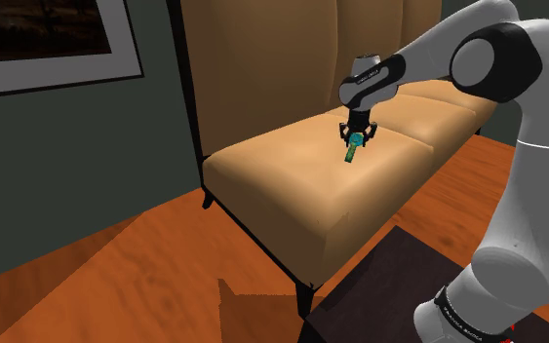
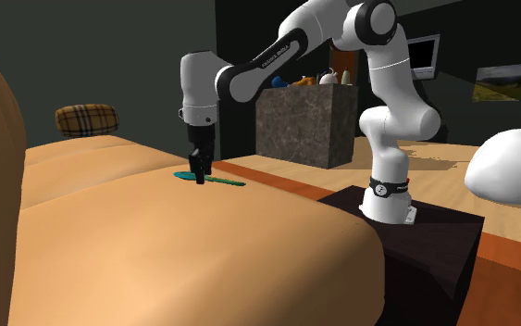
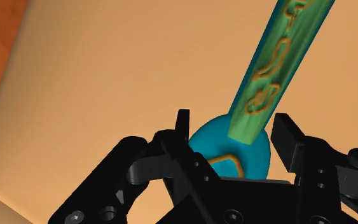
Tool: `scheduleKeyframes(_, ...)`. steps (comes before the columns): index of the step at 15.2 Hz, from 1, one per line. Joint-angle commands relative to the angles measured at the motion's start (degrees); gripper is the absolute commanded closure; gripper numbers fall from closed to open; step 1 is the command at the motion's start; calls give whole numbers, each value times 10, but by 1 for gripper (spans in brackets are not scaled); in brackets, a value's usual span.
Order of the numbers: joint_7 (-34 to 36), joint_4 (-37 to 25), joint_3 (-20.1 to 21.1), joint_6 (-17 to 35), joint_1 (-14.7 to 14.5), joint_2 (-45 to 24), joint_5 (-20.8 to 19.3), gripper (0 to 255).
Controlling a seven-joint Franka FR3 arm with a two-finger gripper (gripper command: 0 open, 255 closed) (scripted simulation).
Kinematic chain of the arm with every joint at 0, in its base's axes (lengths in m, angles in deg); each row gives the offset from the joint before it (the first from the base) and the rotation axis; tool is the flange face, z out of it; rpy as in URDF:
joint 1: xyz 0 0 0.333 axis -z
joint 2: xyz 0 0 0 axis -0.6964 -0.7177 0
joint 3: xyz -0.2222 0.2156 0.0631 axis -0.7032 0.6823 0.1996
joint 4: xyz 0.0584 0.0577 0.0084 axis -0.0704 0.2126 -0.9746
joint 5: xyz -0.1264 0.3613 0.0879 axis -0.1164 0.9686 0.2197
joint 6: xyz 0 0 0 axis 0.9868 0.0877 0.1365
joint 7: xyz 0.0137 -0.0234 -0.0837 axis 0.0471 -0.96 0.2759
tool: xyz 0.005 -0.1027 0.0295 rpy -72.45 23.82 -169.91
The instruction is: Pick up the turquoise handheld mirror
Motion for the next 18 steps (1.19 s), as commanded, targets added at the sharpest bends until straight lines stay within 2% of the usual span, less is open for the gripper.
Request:
scheduleKeyframes(1,0,1,0,2,0,-1,0,255)
scheduleKeyframes(9,0,0,0,0,0,-1,0,255)
scheduleKeyframes(18,-5,-29,-2,-59,-3,30,-4,255)
